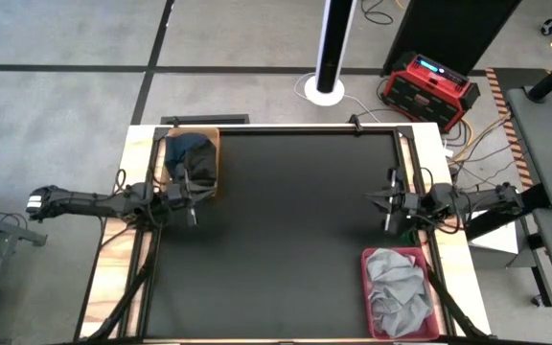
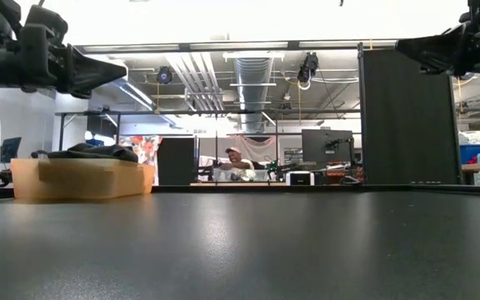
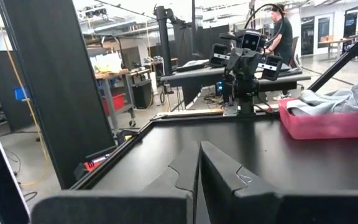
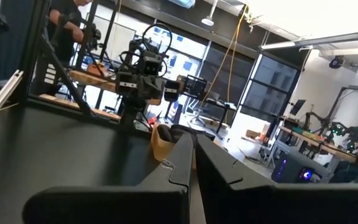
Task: Sort towels by color in basket
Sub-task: Return to Home Position
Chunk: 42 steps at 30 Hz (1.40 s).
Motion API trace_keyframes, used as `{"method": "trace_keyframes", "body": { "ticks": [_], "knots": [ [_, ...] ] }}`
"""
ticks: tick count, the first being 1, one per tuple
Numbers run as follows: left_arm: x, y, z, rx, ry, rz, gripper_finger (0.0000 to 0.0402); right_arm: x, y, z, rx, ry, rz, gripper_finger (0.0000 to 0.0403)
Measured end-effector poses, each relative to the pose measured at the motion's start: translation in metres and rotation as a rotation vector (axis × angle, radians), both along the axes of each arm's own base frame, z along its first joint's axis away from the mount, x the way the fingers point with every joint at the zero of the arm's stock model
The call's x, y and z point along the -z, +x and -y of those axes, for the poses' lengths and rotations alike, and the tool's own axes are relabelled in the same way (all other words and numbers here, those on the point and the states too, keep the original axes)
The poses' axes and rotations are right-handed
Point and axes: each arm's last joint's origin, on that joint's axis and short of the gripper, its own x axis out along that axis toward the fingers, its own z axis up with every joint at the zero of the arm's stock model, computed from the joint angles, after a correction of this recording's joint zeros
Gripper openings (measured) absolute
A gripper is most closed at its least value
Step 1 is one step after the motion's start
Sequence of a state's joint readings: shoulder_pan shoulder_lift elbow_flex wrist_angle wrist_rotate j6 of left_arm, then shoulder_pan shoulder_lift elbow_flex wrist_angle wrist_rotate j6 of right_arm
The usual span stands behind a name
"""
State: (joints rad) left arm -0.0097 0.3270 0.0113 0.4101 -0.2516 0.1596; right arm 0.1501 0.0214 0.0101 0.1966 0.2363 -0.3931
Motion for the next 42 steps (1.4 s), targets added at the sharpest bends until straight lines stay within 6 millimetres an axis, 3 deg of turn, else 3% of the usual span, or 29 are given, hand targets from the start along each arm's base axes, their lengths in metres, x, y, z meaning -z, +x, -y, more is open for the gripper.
{"method": "trace_keyframes", "body": {
  "ticks": [42],
  "knots": [
    [0.0085, 0.0063, 0.0001, 0.000, 0.000, -0.088, 0.0000, 0.0005, 0.0001, 0.0000, 0.000, 0.000, -0.006, 0.0013]
  ]
}}
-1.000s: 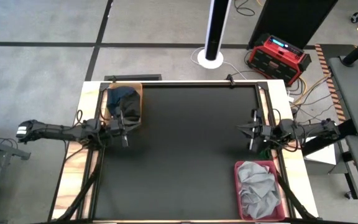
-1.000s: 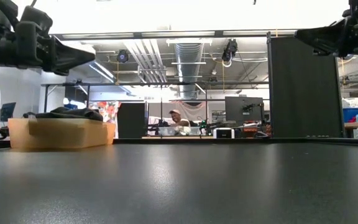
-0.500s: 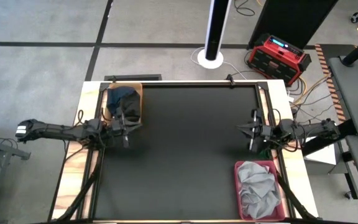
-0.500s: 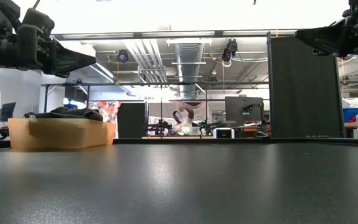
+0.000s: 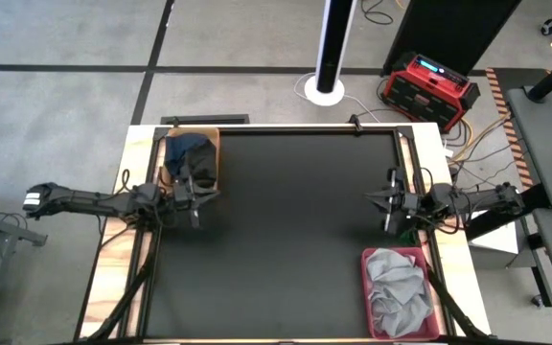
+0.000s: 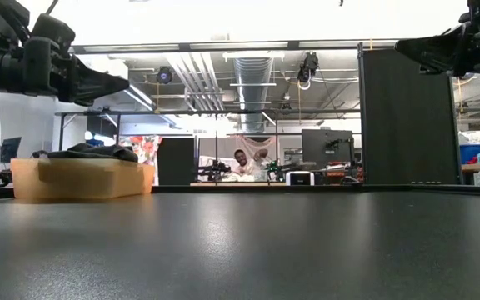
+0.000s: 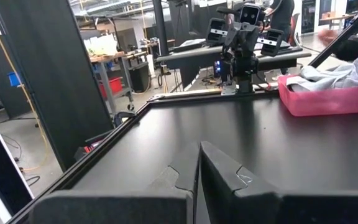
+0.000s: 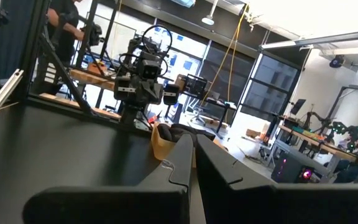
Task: Sort towels by color in basket
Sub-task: Return to Home Position
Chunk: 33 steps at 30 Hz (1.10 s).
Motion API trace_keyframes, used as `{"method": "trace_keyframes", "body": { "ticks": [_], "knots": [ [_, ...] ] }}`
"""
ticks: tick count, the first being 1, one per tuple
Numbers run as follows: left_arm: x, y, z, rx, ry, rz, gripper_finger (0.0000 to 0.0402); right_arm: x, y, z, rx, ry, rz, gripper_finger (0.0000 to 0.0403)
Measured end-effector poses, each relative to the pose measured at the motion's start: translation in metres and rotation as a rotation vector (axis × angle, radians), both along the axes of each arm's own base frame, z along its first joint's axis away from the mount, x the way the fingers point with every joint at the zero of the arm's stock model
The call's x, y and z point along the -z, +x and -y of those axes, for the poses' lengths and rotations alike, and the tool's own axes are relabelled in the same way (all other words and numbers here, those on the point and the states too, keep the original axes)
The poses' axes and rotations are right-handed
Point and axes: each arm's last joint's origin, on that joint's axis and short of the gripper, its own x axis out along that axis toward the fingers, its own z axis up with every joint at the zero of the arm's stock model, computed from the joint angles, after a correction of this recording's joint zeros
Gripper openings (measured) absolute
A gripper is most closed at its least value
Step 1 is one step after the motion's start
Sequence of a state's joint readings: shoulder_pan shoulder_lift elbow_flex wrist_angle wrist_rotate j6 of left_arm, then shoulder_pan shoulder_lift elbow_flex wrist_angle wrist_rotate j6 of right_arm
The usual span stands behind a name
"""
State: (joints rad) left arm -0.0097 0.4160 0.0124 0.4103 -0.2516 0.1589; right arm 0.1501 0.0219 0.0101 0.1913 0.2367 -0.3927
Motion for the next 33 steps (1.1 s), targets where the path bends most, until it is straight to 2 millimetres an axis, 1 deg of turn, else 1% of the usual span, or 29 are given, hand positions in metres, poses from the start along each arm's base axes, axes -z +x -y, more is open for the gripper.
{"method": "trace_keyframes", "body": {
  "ticks": [33],
  "knots": [
    [0.0029, 0.0018, 0.0000, 0.000, 0.000, -0.028, 0.0000, 0.0000, 0.0000, 0.0000, 0.000, 0.000, 0.000, 0.0013]
  ]
}}
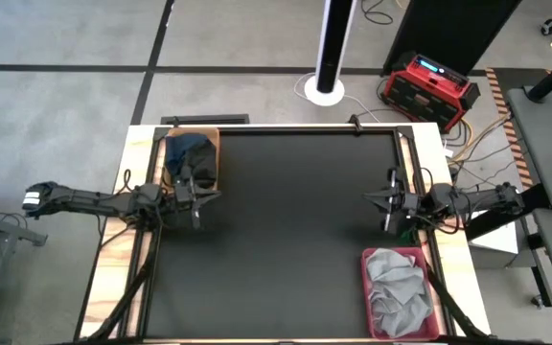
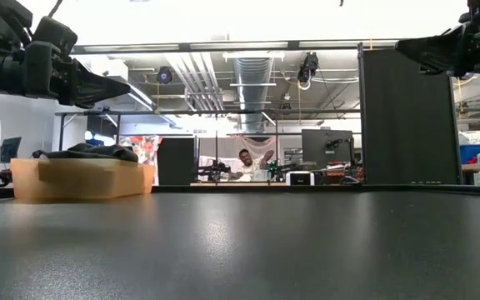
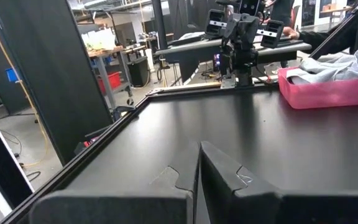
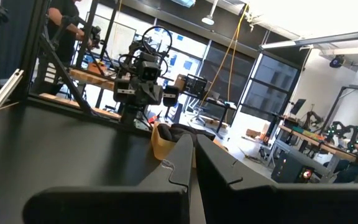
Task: Sort towels by color in basket
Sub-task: Return to Home Position
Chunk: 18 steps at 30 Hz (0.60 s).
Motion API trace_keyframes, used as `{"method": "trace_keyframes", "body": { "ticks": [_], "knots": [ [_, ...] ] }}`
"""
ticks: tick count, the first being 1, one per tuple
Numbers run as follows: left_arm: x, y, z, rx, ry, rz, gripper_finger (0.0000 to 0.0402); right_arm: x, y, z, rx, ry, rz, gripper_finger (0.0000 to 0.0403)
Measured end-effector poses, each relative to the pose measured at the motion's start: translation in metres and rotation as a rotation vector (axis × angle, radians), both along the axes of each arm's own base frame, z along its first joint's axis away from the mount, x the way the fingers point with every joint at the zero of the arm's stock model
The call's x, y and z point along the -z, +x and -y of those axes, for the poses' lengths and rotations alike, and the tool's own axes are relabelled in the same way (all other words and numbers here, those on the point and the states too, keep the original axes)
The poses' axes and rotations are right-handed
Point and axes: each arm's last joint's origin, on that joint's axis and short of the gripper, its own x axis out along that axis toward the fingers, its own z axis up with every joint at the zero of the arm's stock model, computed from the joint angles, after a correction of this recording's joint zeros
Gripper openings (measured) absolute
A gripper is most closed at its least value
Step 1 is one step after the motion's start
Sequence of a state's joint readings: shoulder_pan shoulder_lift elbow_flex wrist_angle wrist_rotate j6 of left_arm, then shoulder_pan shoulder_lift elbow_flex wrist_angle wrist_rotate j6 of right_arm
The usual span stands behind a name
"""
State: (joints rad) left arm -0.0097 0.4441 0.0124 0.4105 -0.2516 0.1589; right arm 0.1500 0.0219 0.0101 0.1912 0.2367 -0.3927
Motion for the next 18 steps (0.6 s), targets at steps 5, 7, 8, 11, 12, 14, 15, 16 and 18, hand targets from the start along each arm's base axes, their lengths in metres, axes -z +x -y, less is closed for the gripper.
{"method": "trace_keyframes", "body": {
  "ticks": [5, 7, 8, 11, 12, 14, 15, 16, 18],
  "knots": [
    [0.0009, 0.0005, 0.0000, 0.000, 0.000, -0.008, 0.0000, 0.0000, 0.0000, 0.0000, 0.000, 0.000, 0.000, 0.0013],
    [0.0013, 0.0008, 0.0000, 0.000, 0.000, -0.012, 0.0000, 0.0000, 0.0000, 0.0000, 0.000, 0.000, 0.000, 0.0013],
    [0.0014, 0.0009, 0.0000, 0.000, 0.000, -0.014, 0.0000, 0.0000, 0.0000, 0.0000, 0.000, 0.000, 0.000, 0.0013],
    [0.0020, 0.0012, 0.0000, 0.000, 0.000, -0.019, 0.0000, 0.0000, 0.0000, 0.0000, 0.000, 0.000, 0.000, 0.0013],
    [0.0021, 0.0013, 0.0000, 0.000, 0.000, -0.020, 0.0000, 0.0000, 0.0000, 0.0000, 0.000, 0.000, 0.000, 0.0013],
    [0.0025, 0.0015, 0.0000, 0.000, 0.000, -0.024, 0.0000, 0.0000, 0.0000, 0.0000, 0.000, 0.000, 0.000, 0.0013],
    [0.0027, 0.0016, 0.0000, 0.000, 0.000, -0.026, 0.0000, 0.0000, 0.0000, 0.0000, 0.000, 0.000, 0.000, 0.0013],
    [0.0029, 0.0017, 0.0000, 0.000, 0.000, -0.027, 0.0000, 0.0000, 0.0000, 0.0000, 0.000, 0.000, 0.000, 0.0013],
    [0.0033, 0.0019, 0.0000, 0.000, 0.000, -0.031, 0.0000, 0.0000, 0.0000, 0.0000, 0.000, 0.000, 0.000, 0.0013]
  ]
}}
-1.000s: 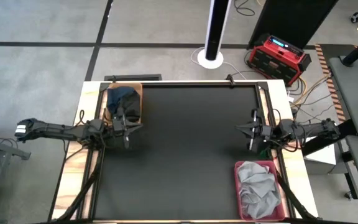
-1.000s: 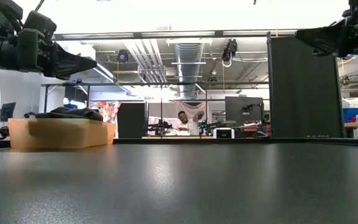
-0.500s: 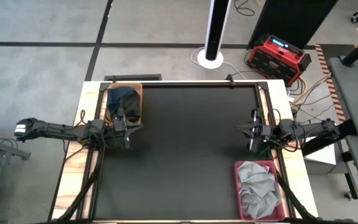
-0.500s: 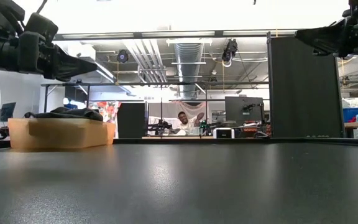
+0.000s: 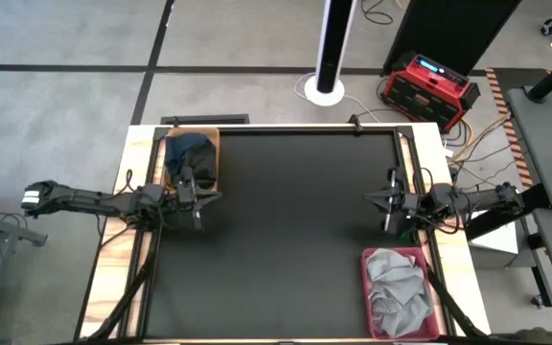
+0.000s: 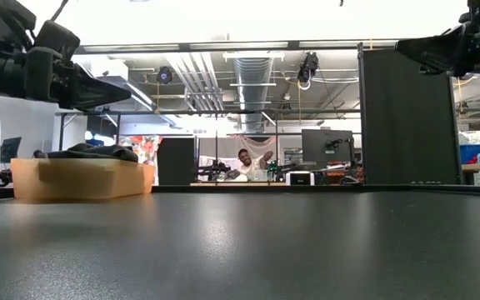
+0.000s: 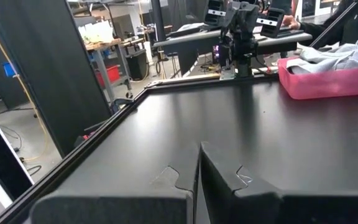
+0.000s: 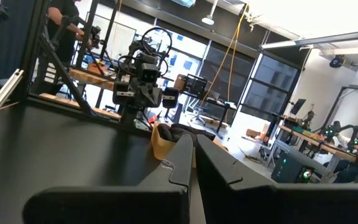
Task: Sort towels by color in basket
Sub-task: Return to Home Position
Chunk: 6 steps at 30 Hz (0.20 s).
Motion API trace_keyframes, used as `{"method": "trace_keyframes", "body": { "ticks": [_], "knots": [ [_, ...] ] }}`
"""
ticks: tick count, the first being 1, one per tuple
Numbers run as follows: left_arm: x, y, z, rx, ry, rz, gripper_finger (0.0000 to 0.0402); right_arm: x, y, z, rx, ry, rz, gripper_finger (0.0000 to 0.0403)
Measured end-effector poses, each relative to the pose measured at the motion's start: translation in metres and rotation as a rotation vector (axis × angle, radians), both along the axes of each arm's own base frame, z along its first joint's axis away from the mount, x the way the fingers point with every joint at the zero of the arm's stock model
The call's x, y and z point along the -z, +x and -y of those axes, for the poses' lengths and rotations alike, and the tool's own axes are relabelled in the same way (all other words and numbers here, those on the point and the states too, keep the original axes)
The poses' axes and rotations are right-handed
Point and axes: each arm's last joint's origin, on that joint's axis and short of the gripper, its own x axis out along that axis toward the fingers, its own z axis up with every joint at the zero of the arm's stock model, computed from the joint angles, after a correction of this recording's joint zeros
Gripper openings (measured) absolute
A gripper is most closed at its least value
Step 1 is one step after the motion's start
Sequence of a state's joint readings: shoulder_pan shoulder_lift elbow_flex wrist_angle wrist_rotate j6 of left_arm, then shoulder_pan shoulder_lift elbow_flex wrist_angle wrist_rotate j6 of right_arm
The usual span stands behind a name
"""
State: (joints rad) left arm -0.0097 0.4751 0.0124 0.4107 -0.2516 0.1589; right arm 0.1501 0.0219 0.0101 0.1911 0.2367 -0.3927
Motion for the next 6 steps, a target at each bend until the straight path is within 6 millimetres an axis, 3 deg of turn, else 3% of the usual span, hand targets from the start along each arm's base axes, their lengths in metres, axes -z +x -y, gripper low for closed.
{"method": "trace_keyframes", "body": {
  "ticks": [6],
  "knots": [
    [0.0011, 0.0006, 0.0000, 0.000, 0.000, -0.011, 0.0000, 0.0000, 0.0000, 0.0000, 0.000, 0.000, 0.000, 0.0013]
  ]
}}
